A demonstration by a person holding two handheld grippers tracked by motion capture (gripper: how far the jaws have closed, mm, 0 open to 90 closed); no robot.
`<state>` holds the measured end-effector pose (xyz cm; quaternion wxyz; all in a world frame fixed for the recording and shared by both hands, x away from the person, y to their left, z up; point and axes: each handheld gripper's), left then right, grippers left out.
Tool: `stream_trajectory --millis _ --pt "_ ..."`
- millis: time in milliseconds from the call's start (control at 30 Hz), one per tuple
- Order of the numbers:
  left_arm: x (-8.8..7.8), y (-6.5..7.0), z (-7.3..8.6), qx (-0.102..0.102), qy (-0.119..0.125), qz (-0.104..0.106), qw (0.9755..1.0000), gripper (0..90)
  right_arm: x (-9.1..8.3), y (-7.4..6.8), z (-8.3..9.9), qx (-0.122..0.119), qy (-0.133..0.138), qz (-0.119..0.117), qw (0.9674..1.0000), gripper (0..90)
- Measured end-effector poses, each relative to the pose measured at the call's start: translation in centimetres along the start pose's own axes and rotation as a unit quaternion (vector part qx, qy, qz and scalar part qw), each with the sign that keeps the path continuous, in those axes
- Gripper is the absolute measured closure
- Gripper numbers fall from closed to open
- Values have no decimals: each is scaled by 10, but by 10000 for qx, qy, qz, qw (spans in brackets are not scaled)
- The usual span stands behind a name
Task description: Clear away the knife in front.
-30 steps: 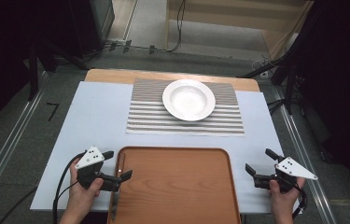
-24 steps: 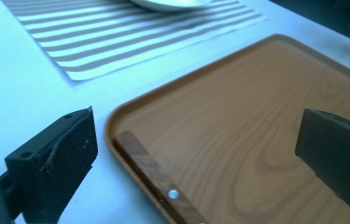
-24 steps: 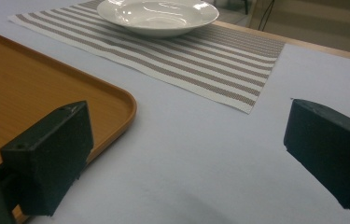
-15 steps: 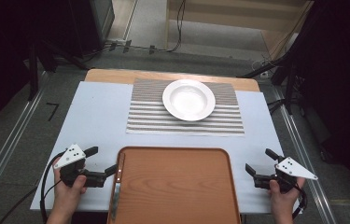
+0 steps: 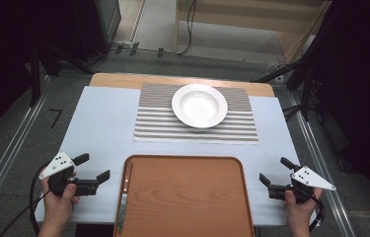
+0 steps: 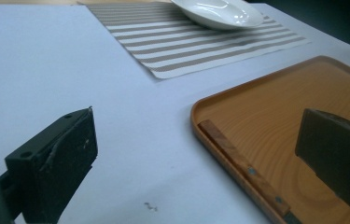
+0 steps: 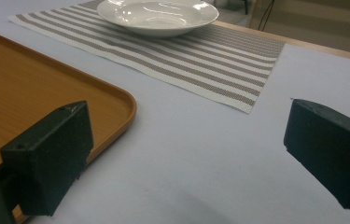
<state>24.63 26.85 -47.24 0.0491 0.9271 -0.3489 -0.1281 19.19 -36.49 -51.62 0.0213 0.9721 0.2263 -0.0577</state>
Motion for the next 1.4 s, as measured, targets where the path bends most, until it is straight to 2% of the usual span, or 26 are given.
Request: stream_trajectory --millis 267,433,567,767,933,1167,1400 --pt "-16 -19 3 -119 89 -215 9997 0 0 0 0 4 0 0 10000 3" --pt "-27 -27 5 -89 196 -346 9992 0 0 0 0 0 2 -3 10000 3" --pt "-35 -34 7 -148 224 -433 9987 0 0 0 0 -1 1 -1 10000 3" --pt "-40 -43 13 -296 272 -467 9981 0 0 0 0 -1 -19 22 10000 3" --pt "-40 -44 18 -407 387 -459 9974 0 1 0 0 -36 -10 8 10000 3" --pt "-43 -45 20 -508 523 -550 9958 0 -2 2 0 76 86 -47 9999 3" --pt "-40 -45 20 -511 465 -540 9961 0 -2 3 0 98 107 -55 9999 3"
Point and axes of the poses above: each handheld gripper's, and its own axes: x roughly forward along the jaws, z roughly out of its underside, y roughly to its right, and after that the axes turned 15 degrees about y, right-handed
